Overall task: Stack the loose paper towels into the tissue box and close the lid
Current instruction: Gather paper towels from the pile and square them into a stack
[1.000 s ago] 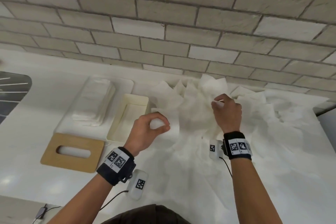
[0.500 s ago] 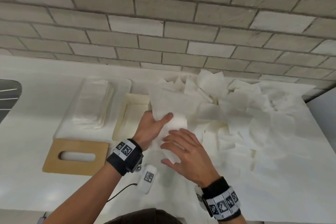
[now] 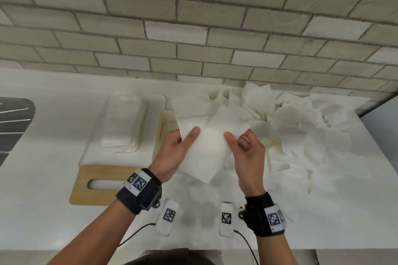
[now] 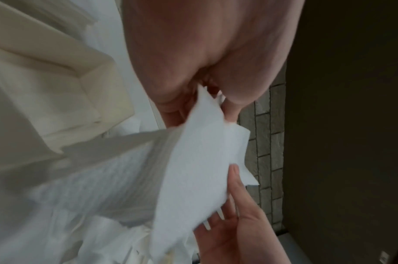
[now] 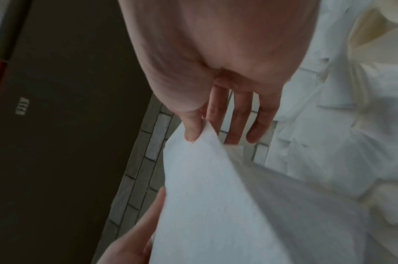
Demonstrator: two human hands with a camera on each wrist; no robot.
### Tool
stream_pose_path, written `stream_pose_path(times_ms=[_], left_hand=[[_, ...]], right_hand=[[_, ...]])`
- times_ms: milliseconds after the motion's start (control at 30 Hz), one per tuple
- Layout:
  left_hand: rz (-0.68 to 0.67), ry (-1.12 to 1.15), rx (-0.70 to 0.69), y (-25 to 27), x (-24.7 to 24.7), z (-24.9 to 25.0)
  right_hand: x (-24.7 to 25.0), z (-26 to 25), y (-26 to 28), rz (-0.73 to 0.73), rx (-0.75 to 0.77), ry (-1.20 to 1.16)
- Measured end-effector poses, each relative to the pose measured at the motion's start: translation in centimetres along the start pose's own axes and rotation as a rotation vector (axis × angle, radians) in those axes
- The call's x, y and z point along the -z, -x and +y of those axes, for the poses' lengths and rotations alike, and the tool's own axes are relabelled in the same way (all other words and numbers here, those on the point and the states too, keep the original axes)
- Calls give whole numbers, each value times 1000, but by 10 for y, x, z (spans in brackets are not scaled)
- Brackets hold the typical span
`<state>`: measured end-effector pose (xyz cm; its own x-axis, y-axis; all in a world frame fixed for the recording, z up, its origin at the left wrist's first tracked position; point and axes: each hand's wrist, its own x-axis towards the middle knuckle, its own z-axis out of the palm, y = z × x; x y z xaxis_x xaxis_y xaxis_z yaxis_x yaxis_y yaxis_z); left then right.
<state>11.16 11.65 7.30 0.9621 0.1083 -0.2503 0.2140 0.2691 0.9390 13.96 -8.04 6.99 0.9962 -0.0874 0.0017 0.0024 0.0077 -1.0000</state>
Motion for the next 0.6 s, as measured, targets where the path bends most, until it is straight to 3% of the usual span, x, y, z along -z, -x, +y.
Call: stream_pose_path(times_ms=[100,300,433,600], left_hand=[[33,25,-5,1,14,4],[80,-19,-114,2,16,13],[100,-118,-150,2,10,7],[122,-142,-57,-7,17,-9]], right_hand=[[11,-20,10,32,65,-84],[6,-57,34,-160,56,-64],[-32,-38,43,6,116,67],[-60,-12,46,150,68,73]])
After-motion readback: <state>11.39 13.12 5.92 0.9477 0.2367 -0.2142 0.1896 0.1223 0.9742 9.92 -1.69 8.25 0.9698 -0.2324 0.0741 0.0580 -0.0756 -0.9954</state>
